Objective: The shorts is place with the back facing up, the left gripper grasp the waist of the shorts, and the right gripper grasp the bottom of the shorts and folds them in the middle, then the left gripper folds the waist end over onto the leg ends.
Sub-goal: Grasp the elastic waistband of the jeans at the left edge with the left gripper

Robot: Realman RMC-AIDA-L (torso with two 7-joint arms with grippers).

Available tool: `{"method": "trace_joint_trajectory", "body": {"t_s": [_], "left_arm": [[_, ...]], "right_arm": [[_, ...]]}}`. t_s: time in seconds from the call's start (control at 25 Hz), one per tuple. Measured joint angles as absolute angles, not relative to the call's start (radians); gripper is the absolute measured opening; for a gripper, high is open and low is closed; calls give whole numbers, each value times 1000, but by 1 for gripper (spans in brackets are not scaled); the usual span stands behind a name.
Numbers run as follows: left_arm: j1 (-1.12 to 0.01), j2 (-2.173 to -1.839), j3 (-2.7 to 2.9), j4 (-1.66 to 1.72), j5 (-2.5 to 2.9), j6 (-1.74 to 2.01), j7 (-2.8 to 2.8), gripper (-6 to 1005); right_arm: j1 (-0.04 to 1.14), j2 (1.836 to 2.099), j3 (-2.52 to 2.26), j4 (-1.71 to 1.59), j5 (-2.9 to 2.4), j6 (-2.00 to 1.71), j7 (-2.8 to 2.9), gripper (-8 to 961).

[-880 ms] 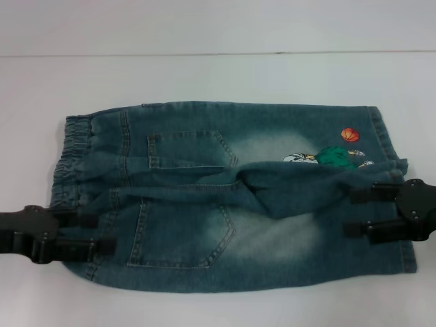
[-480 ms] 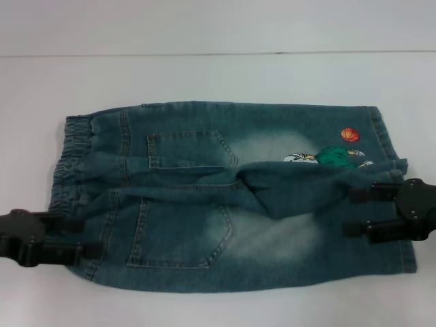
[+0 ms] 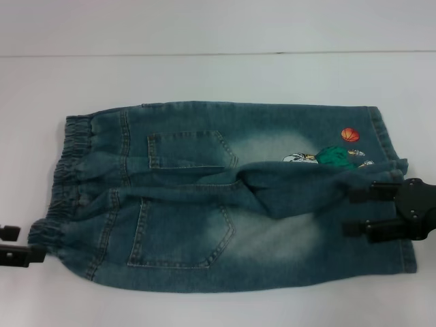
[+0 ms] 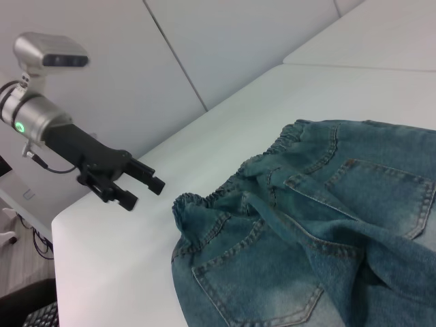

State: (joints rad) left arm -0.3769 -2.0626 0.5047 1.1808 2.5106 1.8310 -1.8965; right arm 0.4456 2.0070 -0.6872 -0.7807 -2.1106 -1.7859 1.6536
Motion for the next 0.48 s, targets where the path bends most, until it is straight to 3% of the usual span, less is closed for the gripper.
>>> {"method": "trace_joint_trajectory", "body": {"t_s": [0.48], "left_arm": [[-393, -2109, 546, 1166, 2609, 1707, -1906, 856]], "right_arm": [[453, 2010, -692, -781, -2111, -1779, 1654, 941]]}}
